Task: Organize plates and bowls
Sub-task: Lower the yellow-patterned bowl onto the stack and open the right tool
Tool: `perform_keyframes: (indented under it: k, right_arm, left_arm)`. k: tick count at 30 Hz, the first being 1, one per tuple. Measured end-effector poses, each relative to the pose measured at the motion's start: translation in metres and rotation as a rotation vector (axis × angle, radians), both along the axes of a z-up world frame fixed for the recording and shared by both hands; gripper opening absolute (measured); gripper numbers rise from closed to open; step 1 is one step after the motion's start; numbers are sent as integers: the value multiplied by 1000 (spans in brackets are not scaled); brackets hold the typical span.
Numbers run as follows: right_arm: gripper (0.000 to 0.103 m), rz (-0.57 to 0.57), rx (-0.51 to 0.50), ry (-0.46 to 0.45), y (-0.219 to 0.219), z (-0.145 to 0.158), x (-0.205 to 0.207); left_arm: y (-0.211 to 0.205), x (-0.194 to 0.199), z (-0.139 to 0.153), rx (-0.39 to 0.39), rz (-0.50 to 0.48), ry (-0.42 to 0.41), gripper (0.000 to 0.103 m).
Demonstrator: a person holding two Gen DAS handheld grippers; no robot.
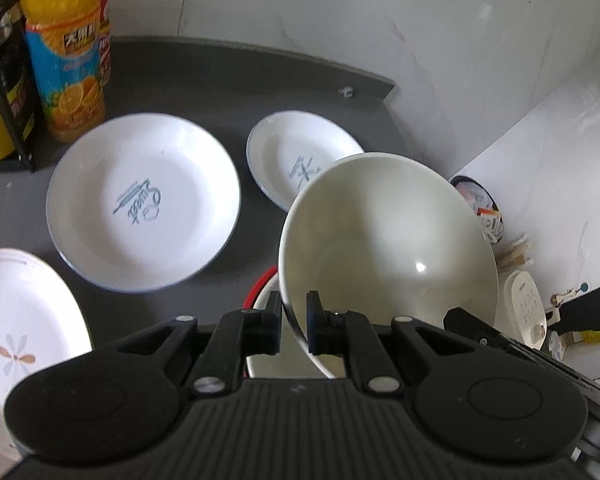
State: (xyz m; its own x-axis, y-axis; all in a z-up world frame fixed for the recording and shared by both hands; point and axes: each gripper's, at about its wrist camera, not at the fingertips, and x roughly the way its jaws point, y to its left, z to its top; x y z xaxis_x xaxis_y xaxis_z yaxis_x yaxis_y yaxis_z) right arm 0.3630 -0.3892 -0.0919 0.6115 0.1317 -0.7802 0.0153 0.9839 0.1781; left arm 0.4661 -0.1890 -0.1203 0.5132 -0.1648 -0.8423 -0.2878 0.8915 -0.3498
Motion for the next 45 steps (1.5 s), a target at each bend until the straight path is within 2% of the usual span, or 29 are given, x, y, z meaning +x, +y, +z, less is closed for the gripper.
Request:
perform_keyframes:
  k: [18, 30, 37, 41, 45]
  right_arm:
    - [17, 4, -26, 100, 1, -28, -14]
    - [16, 28, -61, 137, 2, -39, -10]
    - [16, 50, -114, 148, 4, -38, -7]
    - [22, 56, -103, 159, 5, -36, -5]
    - [25, 48, -102, 119, 4, -29, -10]
  left_arm:
    - [-6, -14, -29, 3, -4, 94, 9]
    - [-6, -16, -30, 17, -1, 84, 10]
    - [-2, -17, -30, 9, 3, 92, 11]
    - [2, -17, -23, 24, -10, 80, 12]
    - [10, -23, -15, 30, 11, 58, 15]
